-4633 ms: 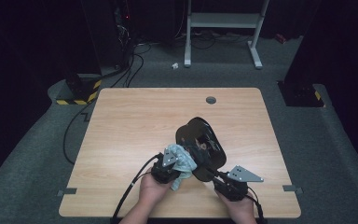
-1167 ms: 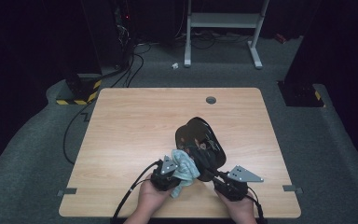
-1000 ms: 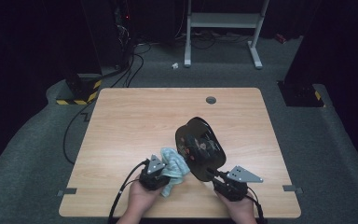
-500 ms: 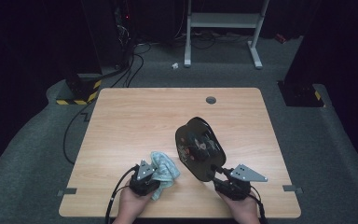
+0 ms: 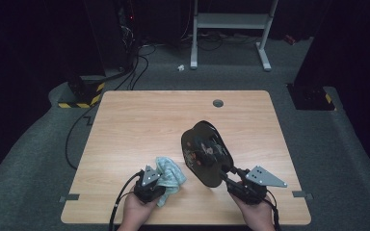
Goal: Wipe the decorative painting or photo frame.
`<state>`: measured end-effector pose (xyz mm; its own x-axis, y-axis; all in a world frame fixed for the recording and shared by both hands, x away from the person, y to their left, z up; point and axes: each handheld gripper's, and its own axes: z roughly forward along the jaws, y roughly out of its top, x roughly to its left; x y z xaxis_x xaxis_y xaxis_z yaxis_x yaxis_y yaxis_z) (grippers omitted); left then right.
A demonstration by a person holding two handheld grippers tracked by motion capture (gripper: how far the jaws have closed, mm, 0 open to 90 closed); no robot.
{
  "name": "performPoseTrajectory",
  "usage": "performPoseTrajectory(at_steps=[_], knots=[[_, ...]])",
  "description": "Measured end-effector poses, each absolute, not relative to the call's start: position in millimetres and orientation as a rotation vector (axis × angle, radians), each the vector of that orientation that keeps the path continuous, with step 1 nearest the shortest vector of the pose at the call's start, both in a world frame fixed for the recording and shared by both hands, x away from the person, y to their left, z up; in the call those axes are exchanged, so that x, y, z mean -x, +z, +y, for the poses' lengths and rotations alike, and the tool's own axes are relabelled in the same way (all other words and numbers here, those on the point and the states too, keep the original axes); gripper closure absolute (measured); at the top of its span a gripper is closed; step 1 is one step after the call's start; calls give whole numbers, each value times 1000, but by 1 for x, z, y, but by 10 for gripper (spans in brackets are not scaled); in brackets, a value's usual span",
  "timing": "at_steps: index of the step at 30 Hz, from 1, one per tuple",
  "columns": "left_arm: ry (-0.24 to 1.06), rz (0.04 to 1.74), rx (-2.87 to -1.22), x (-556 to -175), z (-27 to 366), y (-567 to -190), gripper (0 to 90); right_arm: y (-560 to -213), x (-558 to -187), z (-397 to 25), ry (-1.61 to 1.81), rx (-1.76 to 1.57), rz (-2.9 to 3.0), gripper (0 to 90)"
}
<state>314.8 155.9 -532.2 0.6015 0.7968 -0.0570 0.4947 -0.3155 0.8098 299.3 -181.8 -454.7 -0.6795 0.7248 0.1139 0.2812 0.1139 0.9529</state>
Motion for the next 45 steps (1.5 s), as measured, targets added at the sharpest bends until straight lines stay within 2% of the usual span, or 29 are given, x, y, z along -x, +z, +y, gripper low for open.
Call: performPoseTrajectory(at_steps=[15, 22, 28, 38, 45], knots=[[481, 1014, -2005, -314, 153, -532, 661, -427, -311, -179, 1638, -926, 1984, 692], [471, 1031, -1992, -314, 154, -532, 661, -426, -309, -182, 1648, -931, 1975, 755], [434, 1062, -1929, -316, 152, -531, 668, -426, -311, -183, 1670, -946, 1991, 772], [423, 926, -1916, -334, 87, -505, 670, -425, -313, -182, 1692, -942, 1996, 775], [377, 834, -1927, -321, 64, -499, 683, -427, -314, -185, 1707, -963, 1987, 776]])
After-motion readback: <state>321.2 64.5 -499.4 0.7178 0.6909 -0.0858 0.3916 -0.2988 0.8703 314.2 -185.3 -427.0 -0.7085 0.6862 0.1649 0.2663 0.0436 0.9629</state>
